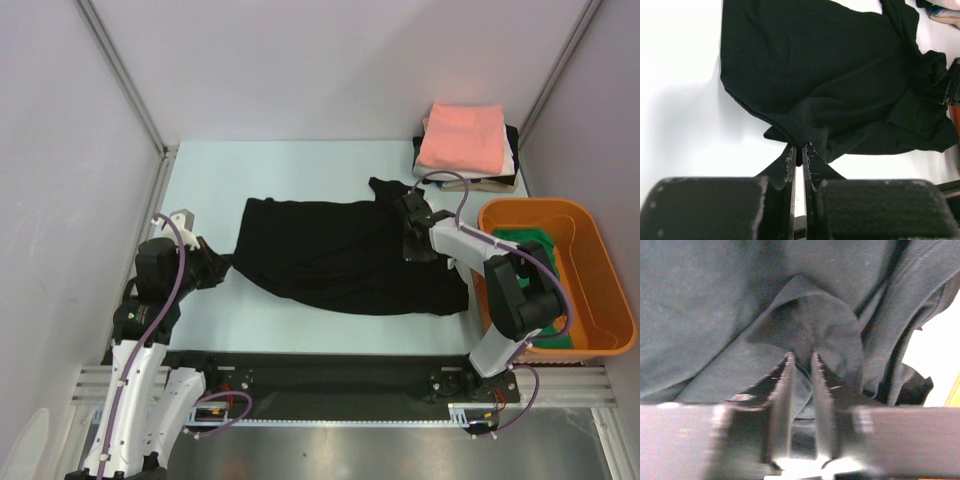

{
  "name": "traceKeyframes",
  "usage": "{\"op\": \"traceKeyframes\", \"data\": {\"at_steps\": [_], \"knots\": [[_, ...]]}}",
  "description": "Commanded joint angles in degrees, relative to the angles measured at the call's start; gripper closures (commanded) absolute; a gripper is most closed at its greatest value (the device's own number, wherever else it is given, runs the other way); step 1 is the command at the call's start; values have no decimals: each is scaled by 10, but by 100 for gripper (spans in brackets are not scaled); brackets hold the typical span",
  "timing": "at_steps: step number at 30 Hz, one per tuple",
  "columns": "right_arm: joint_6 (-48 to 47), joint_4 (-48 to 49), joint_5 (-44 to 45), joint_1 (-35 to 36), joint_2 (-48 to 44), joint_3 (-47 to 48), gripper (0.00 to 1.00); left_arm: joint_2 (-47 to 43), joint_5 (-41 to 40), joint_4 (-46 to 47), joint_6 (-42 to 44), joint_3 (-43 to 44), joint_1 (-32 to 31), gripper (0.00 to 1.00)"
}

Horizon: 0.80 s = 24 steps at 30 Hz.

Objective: Fold and stack the t-shirts
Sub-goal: Flatten the tshirt out

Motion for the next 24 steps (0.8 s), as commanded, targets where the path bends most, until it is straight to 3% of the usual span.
{"op": "traceKeyframes", "data": {"at_steps": [1, 4, 10, 16, 24], "knots": [[-5, 13, 3, -15, 0, -3, 86, -4, 1, 24, -7, -2, 6, 92], [-6, 5, -4, -18, -10, 3, 100, -6, -7, 23, -9, -1, 6, 93], [7, -53, -31, -16, -98, 53, 100, -14, -56, 5, -7, 23, 7, 100], [42, -113, -100, -13, -246, 148, 100, -17, -85, -32, -13, 156, 7, 100], [73, -174, -75, -5, -433, 263, 100, -26, -192, -64, 33, 397, 7, 100]]}}
